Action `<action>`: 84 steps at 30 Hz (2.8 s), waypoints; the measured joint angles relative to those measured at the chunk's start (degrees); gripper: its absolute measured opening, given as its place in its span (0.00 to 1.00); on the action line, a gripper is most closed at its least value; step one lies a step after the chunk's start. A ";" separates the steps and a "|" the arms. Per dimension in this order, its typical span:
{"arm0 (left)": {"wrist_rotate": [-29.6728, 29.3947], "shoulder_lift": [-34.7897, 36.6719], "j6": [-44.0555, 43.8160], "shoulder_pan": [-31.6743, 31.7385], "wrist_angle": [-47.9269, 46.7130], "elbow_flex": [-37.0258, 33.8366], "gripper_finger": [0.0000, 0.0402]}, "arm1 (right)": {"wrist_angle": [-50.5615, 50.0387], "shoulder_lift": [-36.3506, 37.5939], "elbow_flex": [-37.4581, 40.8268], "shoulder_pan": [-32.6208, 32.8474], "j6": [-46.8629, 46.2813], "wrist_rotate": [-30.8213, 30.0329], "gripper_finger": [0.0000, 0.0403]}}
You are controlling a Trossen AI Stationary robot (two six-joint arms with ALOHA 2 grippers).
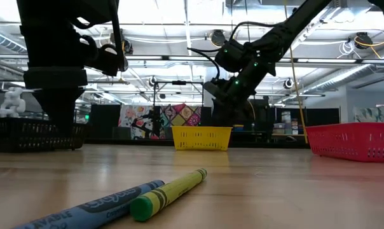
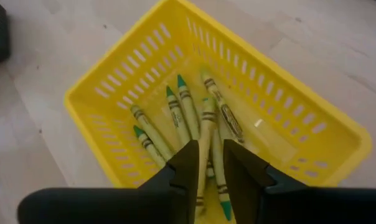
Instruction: Sort crayons
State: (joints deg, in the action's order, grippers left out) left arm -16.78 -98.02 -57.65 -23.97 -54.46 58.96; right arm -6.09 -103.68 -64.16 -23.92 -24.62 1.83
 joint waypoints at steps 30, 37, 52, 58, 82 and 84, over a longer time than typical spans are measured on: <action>-6.08 0.00 9.89 7.10 -0.11 0.00 0.00 | -43.16 29.93 -0.02 -0.09 -13.23 -21.63 0.17; -6.33 0.00 15.13 10.22 0.02 0.00 0.00 | -55.33 30.18 0.10 -0.11 -19.92 -24.11 0.17; -6.63 0.00 25.66 14.34 -0.15 0.00 0.00 | -61.07 30.69 15.32 -0.46 -33.90 -19.51 0.17; -6.21 0.00 28.59 14.76 -0.35 0.00 0.00 | -60.19 30.95 21.32 -0.46 -39.13 -17.03 0.17; -6.01 0.00 28.00 15.02 -0.03 0.00 0.00 | -60.41 30.95 27.06 -0.46 -40.24 -15.21 0.17; -5.99 0.00 28.00 15.01 -0.03 0.00 0.00 | -59.55 30.95 27.06 -0.46 -40.26 -15.27 0.17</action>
State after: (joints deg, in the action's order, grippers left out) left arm -22.77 -98.02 -29.65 -8.96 -54.48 58.96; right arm -65.64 -72.73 -37.10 -24.38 -64.88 -13.44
